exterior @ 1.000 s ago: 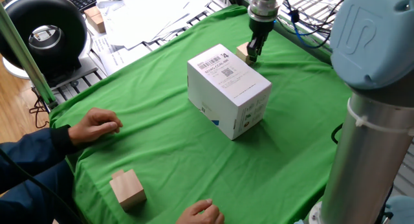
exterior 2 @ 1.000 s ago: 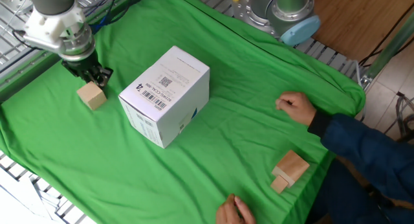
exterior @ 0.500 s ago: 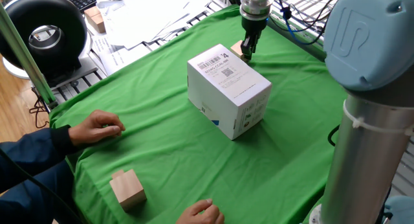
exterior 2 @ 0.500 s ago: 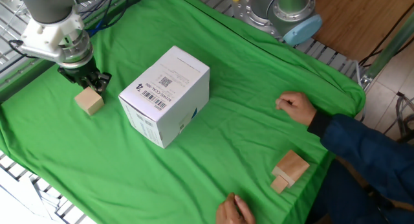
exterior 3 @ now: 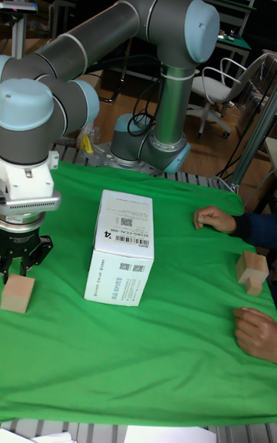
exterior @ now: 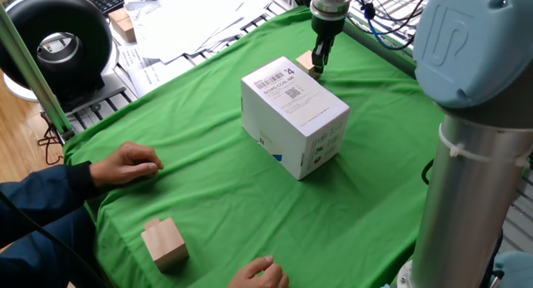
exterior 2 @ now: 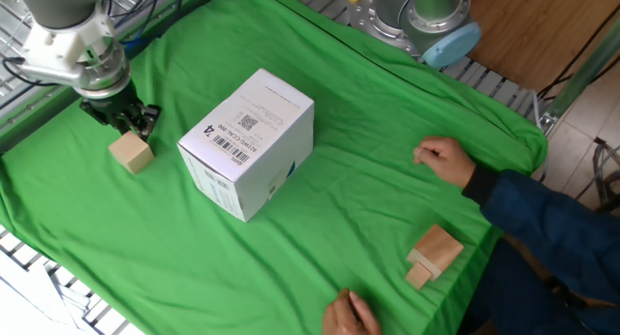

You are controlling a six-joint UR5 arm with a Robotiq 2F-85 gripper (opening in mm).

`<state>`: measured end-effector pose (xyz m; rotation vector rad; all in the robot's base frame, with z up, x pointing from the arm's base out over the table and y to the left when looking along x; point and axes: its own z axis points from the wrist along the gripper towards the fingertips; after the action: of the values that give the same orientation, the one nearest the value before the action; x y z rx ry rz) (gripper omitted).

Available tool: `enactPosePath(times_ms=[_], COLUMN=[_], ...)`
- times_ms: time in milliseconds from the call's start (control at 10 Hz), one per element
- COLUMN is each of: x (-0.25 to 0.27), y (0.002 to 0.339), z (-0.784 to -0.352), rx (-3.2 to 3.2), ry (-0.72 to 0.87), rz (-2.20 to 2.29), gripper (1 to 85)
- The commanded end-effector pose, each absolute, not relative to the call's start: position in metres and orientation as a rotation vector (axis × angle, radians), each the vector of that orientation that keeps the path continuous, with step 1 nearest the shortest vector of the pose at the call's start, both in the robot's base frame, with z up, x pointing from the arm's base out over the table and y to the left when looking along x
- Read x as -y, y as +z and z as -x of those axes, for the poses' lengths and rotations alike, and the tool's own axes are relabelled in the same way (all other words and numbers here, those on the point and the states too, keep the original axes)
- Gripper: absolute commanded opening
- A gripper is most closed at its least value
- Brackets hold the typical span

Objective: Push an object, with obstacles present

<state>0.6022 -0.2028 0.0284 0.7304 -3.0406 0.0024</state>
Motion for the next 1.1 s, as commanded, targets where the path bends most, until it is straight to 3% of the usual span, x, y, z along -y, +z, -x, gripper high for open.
enactPosePath(times_ms=[0,1000], x=[0.206,0.187], y=[0.028,0.032], z=[-0.599,-0.623], rx=[3.014,3.013], ry=[0.006,0.018], rz=[-0.714,-0.77], gripper=[34.0,34.3])
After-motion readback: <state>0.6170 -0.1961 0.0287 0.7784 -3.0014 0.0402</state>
